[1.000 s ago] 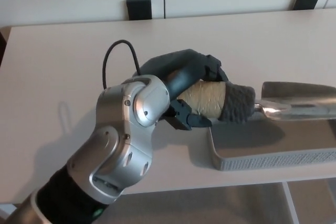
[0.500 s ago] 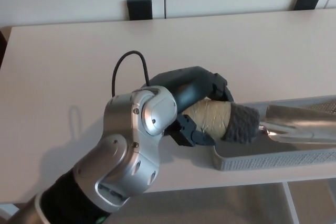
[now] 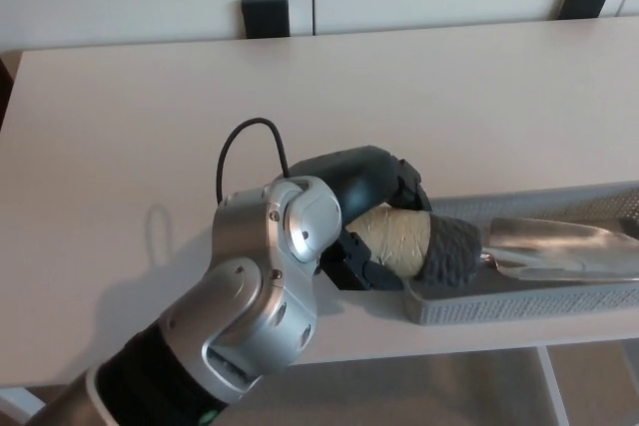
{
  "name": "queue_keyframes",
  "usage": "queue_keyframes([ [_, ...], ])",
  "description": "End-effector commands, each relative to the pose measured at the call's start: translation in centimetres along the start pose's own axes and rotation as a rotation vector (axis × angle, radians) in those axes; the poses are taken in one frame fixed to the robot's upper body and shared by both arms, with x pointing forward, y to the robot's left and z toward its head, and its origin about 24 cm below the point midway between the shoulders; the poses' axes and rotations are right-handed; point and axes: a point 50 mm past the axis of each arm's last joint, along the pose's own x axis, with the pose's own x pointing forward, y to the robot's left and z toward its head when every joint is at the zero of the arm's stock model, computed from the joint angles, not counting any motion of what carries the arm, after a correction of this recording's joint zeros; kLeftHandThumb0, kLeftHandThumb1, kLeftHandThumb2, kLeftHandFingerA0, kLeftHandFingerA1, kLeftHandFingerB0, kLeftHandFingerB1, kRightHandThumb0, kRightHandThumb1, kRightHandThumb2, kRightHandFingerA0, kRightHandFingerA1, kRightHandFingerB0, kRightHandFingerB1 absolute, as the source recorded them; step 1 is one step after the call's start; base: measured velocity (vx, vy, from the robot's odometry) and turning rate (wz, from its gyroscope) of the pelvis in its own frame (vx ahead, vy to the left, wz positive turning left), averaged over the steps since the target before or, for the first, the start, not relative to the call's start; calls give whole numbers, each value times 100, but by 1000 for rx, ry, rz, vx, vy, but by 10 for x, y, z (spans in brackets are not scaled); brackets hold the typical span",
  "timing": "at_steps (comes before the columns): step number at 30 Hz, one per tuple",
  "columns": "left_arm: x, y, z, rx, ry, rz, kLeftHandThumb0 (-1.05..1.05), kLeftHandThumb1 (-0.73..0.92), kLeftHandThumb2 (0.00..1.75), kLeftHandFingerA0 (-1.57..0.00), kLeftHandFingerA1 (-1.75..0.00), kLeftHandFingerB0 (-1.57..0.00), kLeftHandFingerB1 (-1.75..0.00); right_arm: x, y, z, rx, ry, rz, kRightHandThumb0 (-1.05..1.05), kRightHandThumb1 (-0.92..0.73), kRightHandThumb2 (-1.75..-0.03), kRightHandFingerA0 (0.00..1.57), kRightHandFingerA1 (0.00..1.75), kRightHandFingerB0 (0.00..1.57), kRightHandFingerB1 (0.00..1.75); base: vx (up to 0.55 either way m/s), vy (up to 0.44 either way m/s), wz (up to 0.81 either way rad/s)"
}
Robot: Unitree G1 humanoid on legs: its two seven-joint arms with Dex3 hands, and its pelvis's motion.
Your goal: The robot walks towards a desk on which a shovel is kept on the left hand side and a container is kept on the right hand side. The robot picks up the shovel using its left hand and places it in the container.
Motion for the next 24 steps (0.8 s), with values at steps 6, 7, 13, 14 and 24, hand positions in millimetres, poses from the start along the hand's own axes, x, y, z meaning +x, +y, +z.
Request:
queue_keyframes([
  [6, 1, -5, -1, -26, -10, 44, -19, 73, 64, -106, -97, -60, -51, -2, -2, -3, -22, 18, 7, -49, -56, -85, 55, 61, 39, 52, 0, 0, 0],
  [7, 1, -6, 0, -25, -14, 44, -19, 72, 65, -106, -104, -62, -53, -3, -1, -2, -22, 17, 6, -43, -68, -60, 62, 52, 46, 40, 0, 0, 0],
  [13, 3, -6, 3, -6, -2, 47, -19, 72, 61, -100, -117, -62, -55, -3, -2, -3, -38, 21, 6, -43, -68, -60, 66, 53, 47, 41, 0, 0, 0],
  [14, 3, -7, 3, -5, -2, 46, -21, 75, 61, -106, -104, -70, -56, -3, -2, -3, -39, 22, 6, -44, -68, -60, 65, 52, 47, 40, 0, 0, 0],
  [24, 8, -8, 5, -24, 39, 28, -22, 75, 62, -109, -85, -51, -44, -3, -1, -3, -45, 21, 15, -43, -68, -60, 64, 52, 46, 40, 0, 0, 0],
])
